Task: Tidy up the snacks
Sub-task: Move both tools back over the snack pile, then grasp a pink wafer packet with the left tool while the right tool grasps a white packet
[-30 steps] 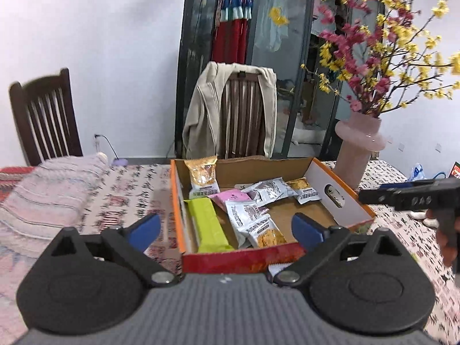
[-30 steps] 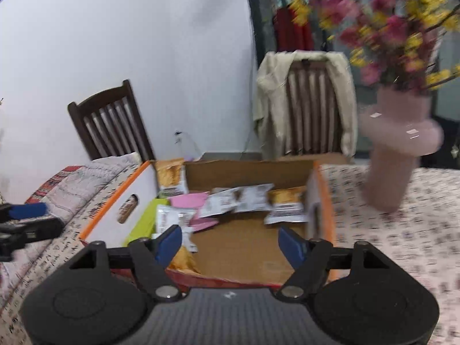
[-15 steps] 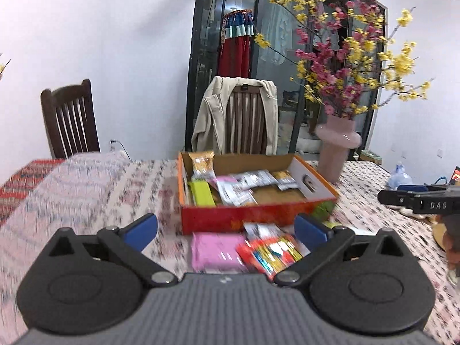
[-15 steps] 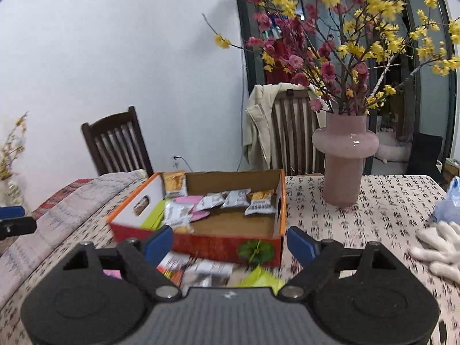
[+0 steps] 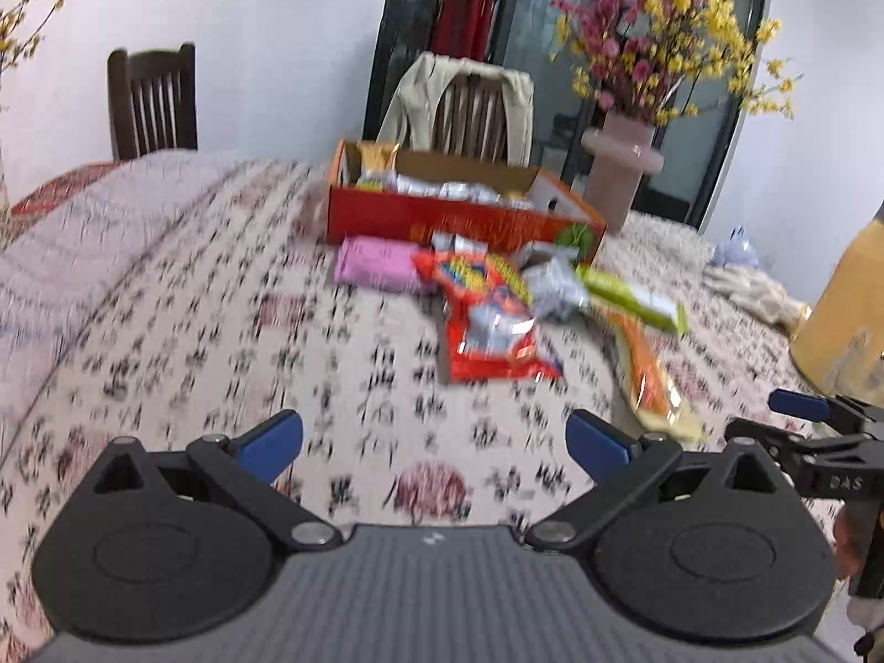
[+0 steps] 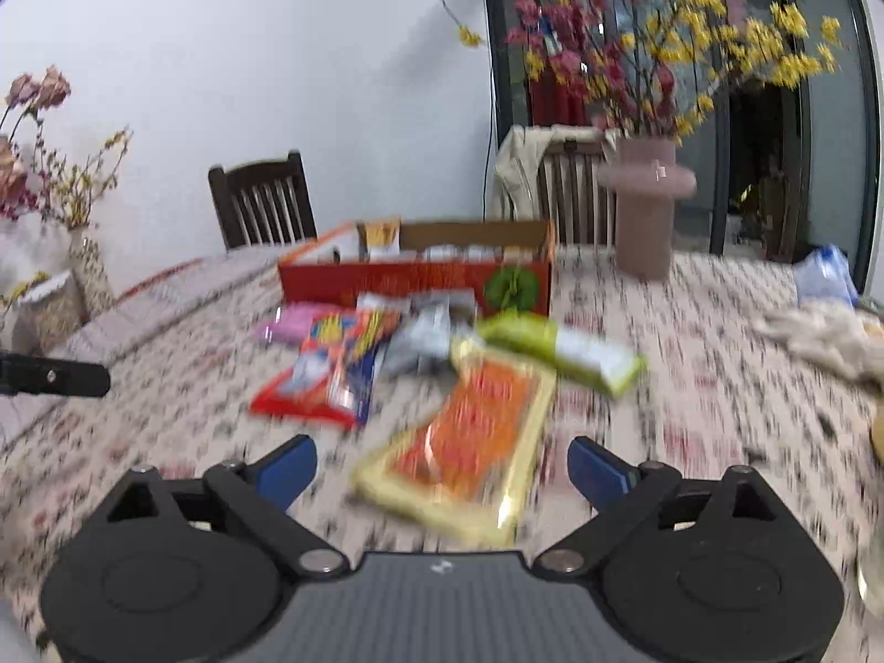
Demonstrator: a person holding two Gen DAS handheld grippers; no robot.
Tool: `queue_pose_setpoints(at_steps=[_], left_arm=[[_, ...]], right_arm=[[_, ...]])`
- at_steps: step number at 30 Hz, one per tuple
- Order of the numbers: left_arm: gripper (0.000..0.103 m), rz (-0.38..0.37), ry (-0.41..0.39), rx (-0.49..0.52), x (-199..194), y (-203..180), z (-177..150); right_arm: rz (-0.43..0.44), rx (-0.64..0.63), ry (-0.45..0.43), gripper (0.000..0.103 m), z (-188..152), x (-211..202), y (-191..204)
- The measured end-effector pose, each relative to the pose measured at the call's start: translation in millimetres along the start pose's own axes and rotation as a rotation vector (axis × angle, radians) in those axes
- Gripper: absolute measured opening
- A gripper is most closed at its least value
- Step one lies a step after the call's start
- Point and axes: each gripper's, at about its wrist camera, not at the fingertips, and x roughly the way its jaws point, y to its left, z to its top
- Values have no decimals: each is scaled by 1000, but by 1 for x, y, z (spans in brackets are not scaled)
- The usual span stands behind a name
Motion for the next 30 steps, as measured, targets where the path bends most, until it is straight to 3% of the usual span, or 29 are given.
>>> queue_pose_setpoints(at_steps=[5, 19, 26, 30], left_arm=[[103, 21, 15, -16, 5, 5, -1], [103, -3, 68, -31, 44, 14, 6], [103, 25, 54, 18, 73, 25, 31], [103, 59, -9, 92, 106, 36, 58]], right_arm=[[-7, 12, 39, 98, -22, -6, 1], [-23, 8, 77, 98, -10, 22, 2], [-44, -9, 77, 97, 11, 44, -1], [-49, -38, 73, 97, 28, 61, 1]])
